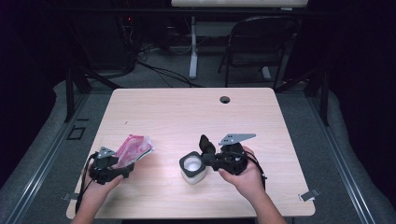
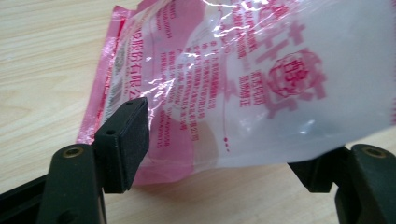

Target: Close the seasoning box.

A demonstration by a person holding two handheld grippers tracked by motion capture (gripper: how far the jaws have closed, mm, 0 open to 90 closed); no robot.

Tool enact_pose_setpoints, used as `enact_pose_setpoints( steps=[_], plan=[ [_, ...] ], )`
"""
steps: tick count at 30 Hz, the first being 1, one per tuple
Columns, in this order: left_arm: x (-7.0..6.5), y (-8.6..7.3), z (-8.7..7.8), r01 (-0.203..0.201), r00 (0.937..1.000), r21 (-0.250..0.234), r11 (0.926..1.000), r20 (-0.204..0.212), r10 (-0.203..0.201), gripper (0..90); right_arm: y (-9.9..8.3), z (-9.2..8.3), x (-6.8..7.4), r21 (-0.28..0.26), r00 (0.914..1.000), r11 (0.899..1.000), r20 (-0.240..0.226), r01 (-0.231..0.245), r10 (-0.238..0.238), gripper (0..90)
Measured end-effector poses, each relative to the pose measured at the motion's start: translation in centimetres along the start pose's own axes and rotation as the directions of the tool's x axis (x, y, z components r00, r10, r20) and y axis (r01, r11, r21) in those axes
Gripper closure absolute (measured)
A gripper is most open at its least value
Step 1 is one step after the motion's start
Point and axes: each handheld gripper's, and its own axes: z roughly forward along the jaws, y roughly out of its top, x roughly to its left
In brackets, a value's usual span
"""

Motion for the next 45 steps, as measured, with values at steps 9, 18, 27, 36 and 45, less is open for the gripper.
enact_pose_setpoints(
  steps=[9,18,27,36,45],
  plan=[
    [-0.9,-0.3,0.1,-0.028,0.9995,0.025,0.9993,0.012,0.028,26.8,0.0,0.2,0.0,0.018,0.9999,1.0,-0.01,0.004,-0.003,65.0],
    [-2.4,-0.6,0.5,-0.091,0.9957,0.062,0.9939,-0.011,0.092,24.2,0.1,0.1,0.0,-0.003,0.9999,1.0,-0.01,0.0,0.0,56.9],
    [-3.9,-1.1,0.7,-0.143,0.9895,0.088,0.9858,0.035,0.141,22.0,0.2,-0.4,-0.2,-0.015,0.9997,1.0,0.017,-0.015,0.015,52.1],
    [-4.7,-1.4,0.9,-0.156,0.9869,0.096,0.9831,0.057,0.151,22.1,0.2,-0.8,-0.4,-0.028,0.9993,0.999,0.022,-0.031,0.031,52.5],
    [-5.4,-1.3,0.9,-0.213,0.9759,0.104,0.9715,0.072,0.206,22.1,0.2,-0.6,-0.4,-0.019,0.9986,0.999,0.035,-0.038,0.039,53.6]
  ],
)
